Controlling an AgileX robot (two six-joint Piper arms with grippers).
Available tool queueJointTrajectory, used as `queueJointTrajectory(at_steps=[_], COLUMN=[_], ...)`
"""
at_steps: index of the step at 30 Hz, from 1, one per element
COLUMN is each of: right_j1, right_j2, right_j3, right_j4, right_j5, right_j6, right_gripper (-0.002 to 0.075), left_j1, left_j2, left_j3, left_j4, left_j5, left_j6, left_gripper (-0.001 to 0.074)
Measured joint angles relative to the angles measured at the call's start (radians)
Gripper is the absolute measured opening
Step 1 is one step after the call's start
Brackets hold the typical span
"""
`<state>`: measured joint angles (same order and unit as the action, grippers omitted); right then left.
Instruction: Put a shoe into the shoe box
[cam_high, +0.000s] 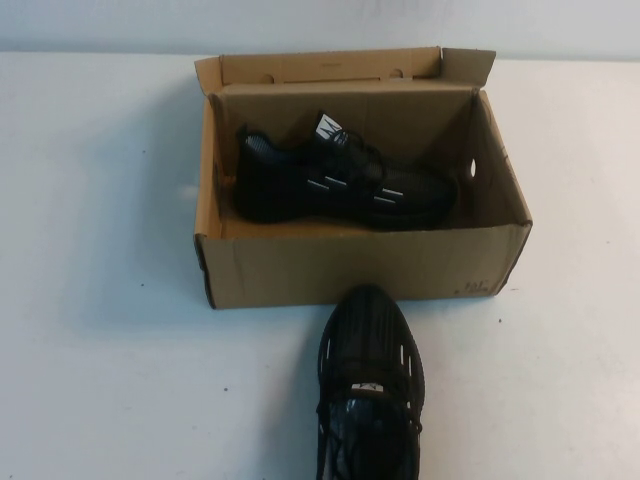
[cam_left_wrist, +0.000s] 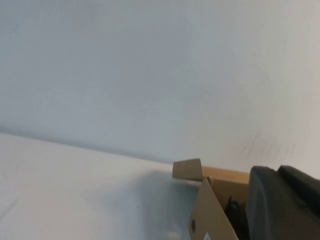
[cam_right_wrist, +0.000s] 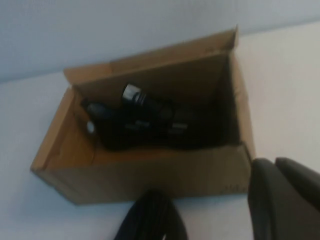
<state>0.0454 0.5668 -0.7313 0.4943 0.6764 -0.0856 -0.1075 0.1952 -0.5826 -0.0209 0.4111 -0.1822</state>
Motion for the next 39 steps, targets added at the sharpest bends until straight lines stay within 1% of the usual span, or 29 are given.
queueJointTrajectory(at_steps=[2, 6, 9, 13, 17, 21, 24, 27, 29, 31, 34, 39], right_j1=[0.0, 0.011, 0.047, 0.14, 0.301, 0.516, 0.674, 0.798, 0.857, 0.891, 0.912, 0.912], right_j2=[0.043, 0.192, 0.317, 0.445, 0.499, 0.543, 0.6, 0.662, 0.704, 0.745, 0.813, 0.916], right_j3=[-0.004, -0.084, -0.185, -0.303, -0.356, -0.36, -0.36, -0.36, -0.36, -0.36, -0.36, -0.36], right_j4=[0.055, 0.173, 0.191, 0.156, 0.078, -0.027, -0.136, -0.261, -0.313, -0.33, -0.325, -0.321], right_j5=[0.064, 0.245, 0.363, 0.407, 0.359, 0.286, 0.258, 0.237, 0.224, 0.21, 0.184, 0.151], right_j6=[-0.062, -0.269, -0.318, -0.319, -0.238, -0.094, 0.038, 0.181, 0.26, 0.306, 0.349, 0.407], right_gripper=[-0.0016, -0.0016, -0.0016, -0.0016, -0.0016, -0.0016, -0.0016, -0.001, 0.0004, 0.0034, 0.012, 0.0312], left_j1=[0.0, 0.0, 0.0, 0.0, 0.0, 0.0, 0.0, 0.0, 0.0, 0.0, 0.0, 0.0], left_j2=[0.0, 0.018, 0.05, 0.119, 0.193, 0.246, 0.282, 0.313, 0.332, 0.348, 0.366, 0.37], left_j3=[0.0, 0.0, 0.0, 0.0, 0.0, -0.005, -0.043, -0.091, -0.124, -0.157, -0.182, -0.188], left_j4=[0.002, 0.002, 0.004, 0.004, -0.009, -0.065, -0.104, -0.122, -0.123, -0.123, -0.123, -0.125], left_j5=[0.033, 0.093, 0.145, 0.233, 0.298, 0.348, 0.399, 0.45, 0.493, 0.533, 0.577, 0.616], left_j6=[0.006, 0.007, 0.01, 0.012, 0.024, 0.092, 0.166, 0.207, 0.218, 0.227, 0.231, 0.234], left_gripper=[-0.0004, -0.0004, -0.0004, -0.0004, -0.0004, -0.0004, -0.0004, -0.0004, -0.0004, -0.0004, -0.0004, -0.0004])
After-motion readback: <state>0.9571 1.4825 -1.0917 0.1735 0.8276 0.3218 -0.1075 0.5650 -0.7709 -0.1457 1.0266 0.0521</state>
